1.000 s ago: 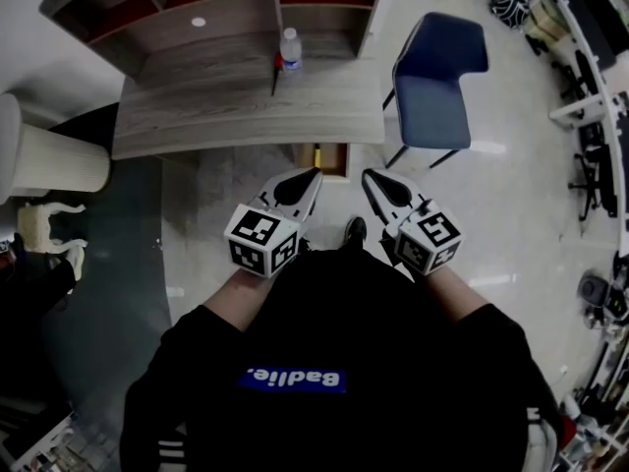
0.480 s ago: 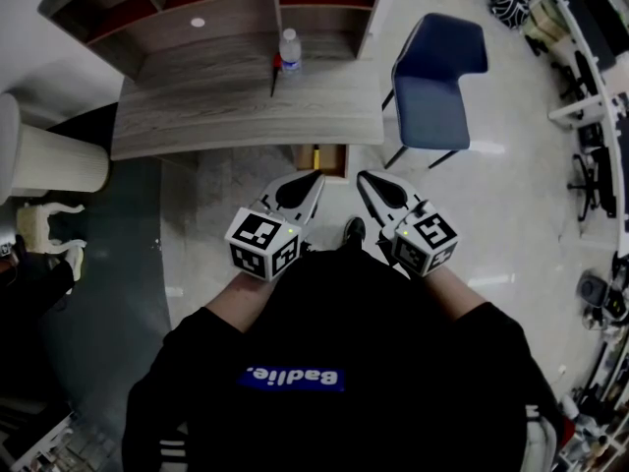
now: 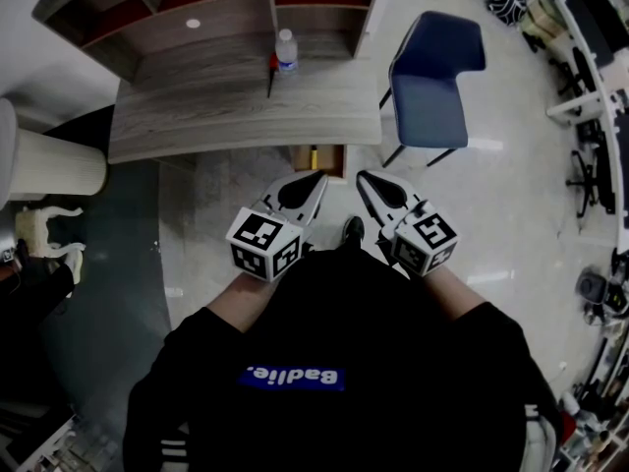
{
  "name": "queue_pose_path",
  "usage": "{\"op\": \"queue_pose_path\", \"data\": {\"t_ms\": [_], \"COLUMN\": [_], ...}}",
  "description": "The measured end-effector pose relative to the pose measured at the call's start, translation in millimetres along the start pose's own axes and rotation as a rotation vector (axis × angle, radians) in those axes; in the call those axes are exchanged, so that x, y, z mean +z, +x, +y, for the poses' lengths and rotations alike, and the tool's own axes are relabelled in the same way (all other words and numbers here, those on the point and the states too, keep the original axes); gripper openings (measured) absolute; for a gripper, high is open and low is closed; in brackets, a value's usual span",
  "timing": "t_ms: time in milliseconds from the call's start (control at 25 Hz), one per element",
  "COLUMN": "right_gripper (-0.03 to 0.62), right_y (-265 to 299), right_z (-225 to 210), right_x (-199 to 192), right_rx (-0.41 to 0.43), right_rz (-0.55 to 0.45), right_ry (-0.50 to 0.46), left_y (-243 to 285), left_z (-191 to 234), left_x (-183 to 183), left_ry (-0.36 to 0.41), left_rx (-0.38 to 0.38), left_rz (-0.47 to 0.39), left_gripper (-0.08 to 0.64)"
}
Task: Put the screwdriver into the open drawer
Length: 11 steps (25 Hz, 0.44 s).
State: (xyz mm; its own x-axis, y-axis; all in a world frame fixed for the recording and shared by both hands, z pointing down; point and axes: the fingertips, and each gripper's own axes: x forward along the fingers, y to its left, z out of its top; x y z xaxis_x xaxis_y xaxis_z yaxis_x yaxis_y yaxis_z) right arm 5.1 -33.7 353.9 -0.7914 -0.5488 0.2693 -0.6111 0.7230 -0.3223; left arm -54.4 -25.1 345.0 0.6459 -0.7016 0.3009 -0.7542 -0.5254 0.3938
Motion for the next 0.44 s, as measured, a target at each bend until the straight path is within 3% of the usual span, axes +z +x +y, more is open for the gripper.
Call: {"op": "queue_pose_path", "data": {"t_ms": [440], "right_gripper": [0.029], "right_y": [6.3], "right_z": [-0.7], "right_x": [-0.7], "right_rx": [0.002], "right_rz": [0.003], "right_ry": [-0.009], "left_y": [1.2], "left_z": [3.6], "left_x": [0.1], "left_ry": [-0.015], "left_rx": [-0.012], "left_rz": [0.004], "left_gripper": [0.003]}}
